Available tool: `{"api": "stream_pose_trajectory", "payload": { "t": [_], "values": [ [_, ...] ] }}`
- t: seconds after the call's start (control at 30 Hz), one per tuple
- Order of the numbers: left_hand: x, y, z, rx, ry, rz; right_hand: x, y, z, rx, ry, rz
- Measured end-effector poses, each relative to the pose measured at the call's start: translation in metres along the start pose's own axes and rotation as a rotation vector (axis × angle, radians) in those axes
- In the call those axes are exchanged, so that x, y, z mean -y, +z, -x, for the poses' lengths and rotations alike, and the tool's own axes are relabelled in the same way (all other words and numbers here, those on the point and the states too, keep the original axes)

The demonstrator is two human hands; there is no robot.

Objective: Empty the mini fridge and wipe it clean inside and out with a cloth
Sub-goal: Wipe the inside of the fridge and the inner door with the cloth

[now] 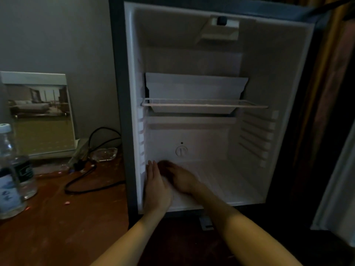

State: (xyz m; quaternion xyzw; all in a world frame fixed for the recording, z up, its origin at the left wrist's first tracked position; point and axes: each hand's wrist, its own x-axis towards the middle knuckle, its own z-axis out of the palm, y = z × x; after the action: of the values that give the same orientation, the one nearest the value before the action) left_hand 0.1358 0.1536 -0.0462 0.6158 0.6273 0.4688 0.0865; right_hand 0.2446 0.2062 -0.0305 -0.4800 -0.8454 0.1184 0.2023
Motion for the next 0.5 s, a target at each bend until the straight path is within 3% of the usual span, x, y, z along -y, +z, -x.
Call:
{"api": "stream_pose_trajectory", "payload": {
  "t": [0.13, 0.5],
  "values": [
    [0.002, -0.007, 0.001, -0.025, -0.001, 0.147, 0.038, 0.006, 0.011, 0.042, -0.135, 0.085],
    [-0.008, -0.033, 0.047, 0.089, 0.053, 0.154, 0.059, 0.005, 0.079, 0.016, -0.078, -0.024]
  ]
}}
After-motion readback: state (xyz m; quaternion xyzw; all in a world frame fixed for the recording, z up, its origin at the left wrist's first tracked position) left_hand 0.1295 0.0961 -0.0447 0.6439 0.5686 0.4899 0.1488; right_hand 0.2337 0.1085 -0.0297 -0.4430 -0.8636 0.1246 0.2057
